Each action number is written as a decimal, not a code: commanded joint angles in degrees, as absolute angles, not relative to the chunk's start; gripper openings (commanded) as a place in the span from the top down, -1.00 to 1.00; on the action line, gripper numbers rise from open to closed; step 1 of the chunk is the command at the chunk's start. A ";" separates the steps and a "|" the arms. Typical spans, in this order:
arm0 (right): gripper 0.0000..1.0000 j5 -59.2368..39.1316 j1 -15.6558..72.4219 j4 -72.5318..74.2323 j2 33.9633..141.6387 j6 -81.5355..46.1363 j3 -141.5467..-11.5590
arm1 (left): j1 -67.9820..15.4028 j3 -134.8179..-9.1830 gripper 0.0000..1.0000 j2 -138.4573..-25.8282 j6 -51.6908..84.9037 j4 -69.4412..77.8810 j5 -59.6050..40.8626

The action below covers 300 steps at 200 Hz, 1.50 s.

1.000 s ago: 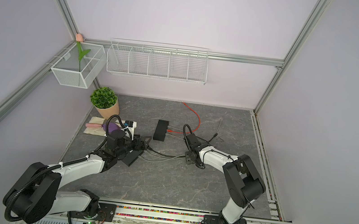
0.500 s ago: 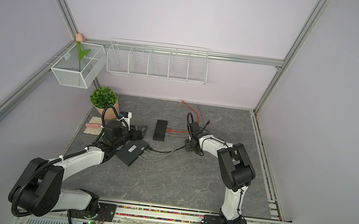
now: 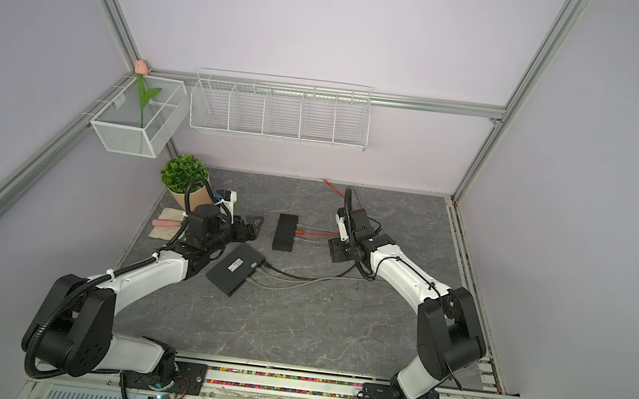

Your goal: Insert the plug into the switch port

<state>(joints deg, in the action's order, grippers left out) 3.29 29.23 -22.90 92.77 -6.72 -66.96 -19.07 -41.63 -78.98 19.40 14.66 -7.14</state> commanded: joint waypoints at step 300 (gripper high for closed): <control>-0.85 1.50 21.50 -6.10 80.30 1.26 -70.84 | -16.96 -38.95 -0.99 -57.51 12.62 13.43 14.61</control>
<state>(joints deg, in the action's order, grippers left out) -0.36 21.56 -9.91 84.55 0.47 -74.43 -17.15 -41.10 -59.09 13.23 12.03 13.28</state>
